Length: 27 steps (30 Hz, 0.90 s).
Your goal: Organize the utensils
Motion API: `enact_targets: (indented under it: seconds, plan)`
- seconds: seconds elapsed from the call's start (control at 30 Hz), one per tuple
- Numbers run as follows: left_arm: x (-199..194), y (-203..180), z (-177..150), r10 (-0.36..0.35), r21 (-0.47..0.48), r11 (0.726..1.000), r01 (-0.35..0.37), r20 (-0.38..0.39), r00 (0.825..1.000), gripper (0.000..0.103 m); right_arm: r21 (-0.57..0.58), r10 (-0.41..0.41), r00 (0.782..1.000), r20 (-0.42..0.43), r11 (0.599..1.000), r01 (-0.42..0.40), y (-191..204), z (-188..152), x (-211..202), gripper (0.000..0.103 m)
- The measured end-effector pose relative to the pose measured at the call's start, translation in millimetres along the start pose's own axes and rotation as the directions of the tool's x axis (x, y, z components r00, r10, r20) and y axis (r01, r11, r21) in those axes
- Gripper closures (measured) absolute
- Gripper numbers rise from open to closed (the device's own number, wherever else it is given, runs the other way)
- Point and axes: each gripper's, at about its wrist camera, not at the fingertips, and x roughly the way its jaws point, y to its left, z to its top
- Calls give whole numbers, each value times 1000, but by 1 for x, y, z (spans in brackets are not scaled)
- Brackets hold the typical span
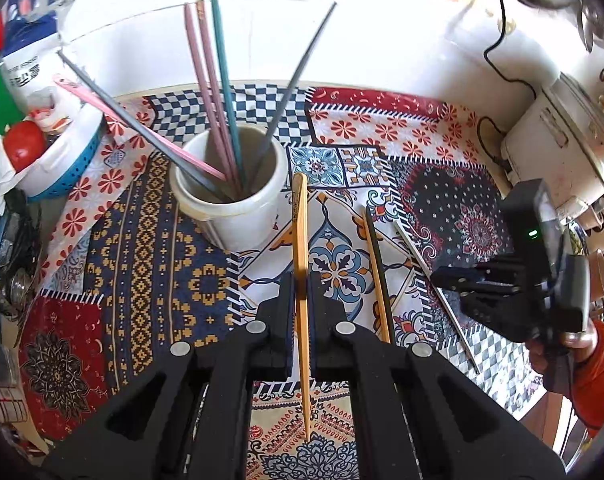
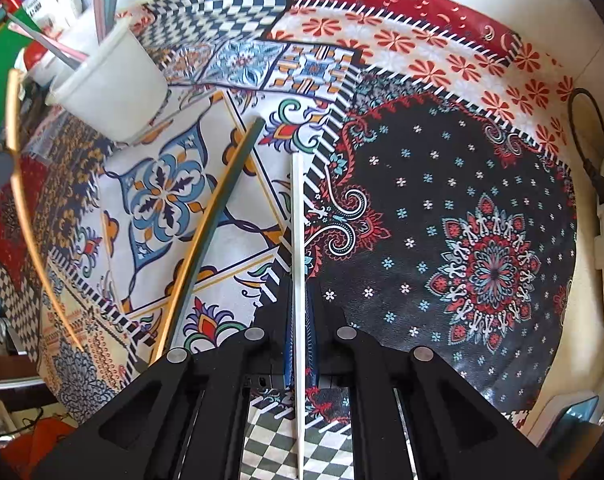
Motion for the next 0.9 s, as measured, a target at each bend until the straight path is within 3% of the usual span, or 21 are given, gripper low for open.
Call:
enact_targets:
  seconds: [0.33,0.53,0.7,0.9]
  plan:
    - [-31,13,-6,-1,-44,999,4,62,998,99,-73,-63,998,13,995,64,15,12,10,96]
    - [-45,18,-7,-1,-67,998,8,98,995,99,8,12,1000,12,1000,-12,5,22,8,97]
    - [-60,22,-7,4,-75,997,6,133,991,99,29,49,994,93,998,-52,4,18,-21,97]
    - [-76,26,-3,8,-86,996,7,168,986,103,7,86,970,225,996,-90,19,10,-69,97]
